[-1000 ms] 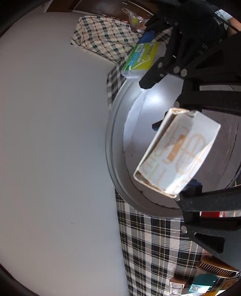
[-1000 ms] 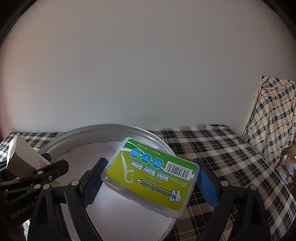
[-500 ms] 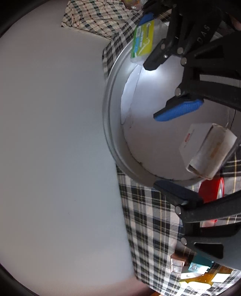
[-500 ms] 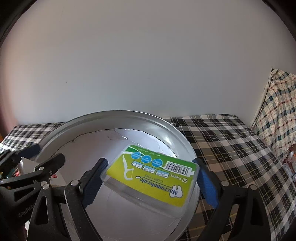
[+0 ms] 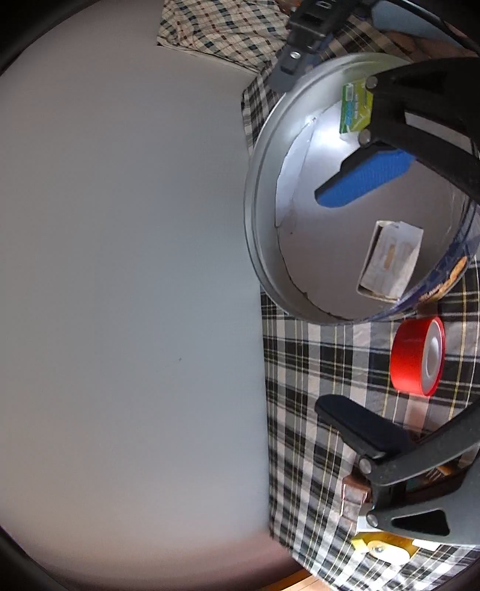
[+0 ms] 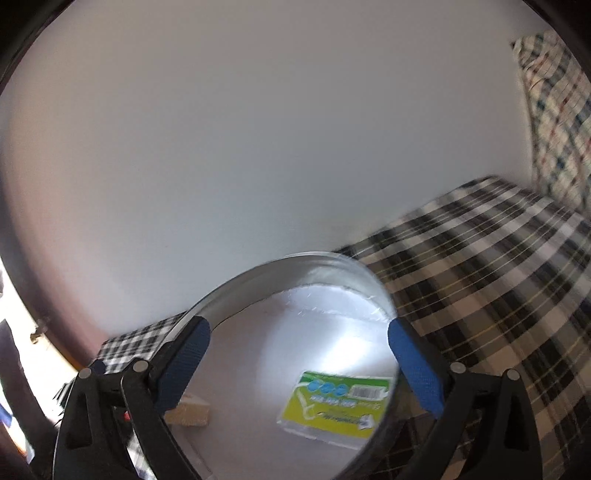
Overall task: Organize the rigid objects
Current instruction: 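Withdraw both open tools from the tin back toward the remaining objects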
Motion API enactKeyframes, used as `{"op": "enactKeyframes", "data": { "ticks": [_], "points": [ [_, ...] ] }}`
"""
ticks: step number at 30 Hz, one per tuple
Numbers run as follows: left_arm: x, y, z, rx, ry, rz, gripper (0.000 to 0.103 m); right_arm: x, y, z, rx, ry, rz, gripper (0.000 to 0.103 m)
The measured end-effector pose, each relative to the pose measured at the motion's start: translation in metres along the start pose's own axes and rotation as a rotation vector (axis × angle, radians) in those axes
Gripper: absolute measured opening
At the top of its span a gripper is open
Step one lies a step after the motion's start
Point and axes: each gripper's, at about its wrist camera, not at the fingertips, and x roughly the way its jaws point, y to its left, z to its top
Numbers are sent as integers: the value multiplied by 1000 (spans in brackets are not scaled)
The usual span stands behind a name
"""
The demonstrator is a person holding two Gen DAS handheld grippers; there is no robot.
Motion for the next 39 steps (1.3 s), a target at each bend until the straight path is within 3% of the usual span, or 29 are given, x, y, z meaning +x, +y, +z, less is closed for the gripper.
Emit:
{"op": "enactKeyframes", "data": {
  "ticks": [10,16,22,31,39],
  "points": [
    [-18,17,-15,56,-38,70,103,-28,22,-5,-78,-141,-140,99],
    [-23,36,-26,46,-12,88,103,-35,46,-18,-135,-153,-121,99],
    [-31,58,-38,45,23,76,103,-38,78,-34,-284,-186,-137,99],
    [-50,117,-53,-18,63,109,103,-57,117,-61,-359,-196,-71,99],
    [-62,170,-67,-112,116,159,103,-52,158,-92,-395,-39,79,95]
  ]
}}
